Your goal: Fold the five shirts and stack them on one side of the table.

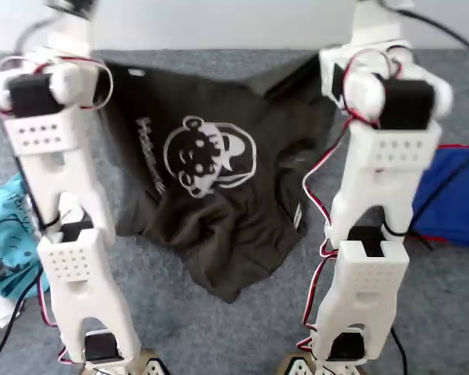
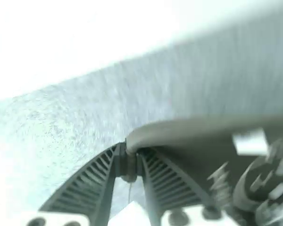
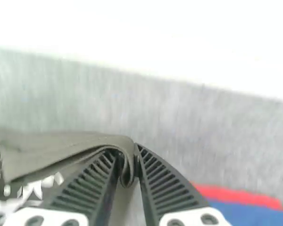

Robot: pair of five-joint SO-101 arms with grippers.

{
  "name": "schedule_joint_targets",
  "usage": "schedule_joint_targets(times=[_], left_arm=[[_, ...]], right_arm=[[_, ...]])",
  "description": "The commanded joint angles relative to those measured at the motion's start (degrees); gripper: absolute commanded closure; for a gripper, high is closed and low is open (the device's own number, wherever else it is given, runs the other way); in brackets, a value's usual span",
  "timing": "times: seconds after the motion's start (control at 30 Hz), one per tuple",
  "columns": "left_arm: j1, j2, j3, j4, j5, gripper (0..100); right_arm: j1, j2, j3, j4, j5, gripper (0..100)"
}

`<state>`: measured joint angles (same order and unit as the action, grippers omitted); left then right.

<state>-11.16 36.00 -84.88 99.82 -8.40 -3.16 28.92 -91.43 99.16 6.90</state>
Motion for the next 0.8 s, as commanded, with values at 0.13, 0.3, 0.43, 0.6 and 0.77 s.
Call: schedule_joint_targets(times=[0.13,0.3,0.43,0.6,0.77], left_arm=[[0.26,-20.22,-6.20,0.70,15.74,99],[0.26,-34.37,-1.27,0.79,15.65,99],[2.64,-49.67,15.60,0.79,15.21,99],[4.04,-69.98,37.14,0.62,11.25,99],[1.23,-84.31,55.69,0.62,10.37,99]], right_arm=[[6.37,-13.23,-2.11,-15.87,-8.26,99.1],[7.16,-22.73,3.08,-22.55,-8.44,99.1],[7.08,-30.46,8.70,-27.74,-8.44,99.1],[7.16,-39.34,16.97,-34.86,-8.09,99.1],[7.08,-45.67,23.65,-36.97,-8.00,99.1]])
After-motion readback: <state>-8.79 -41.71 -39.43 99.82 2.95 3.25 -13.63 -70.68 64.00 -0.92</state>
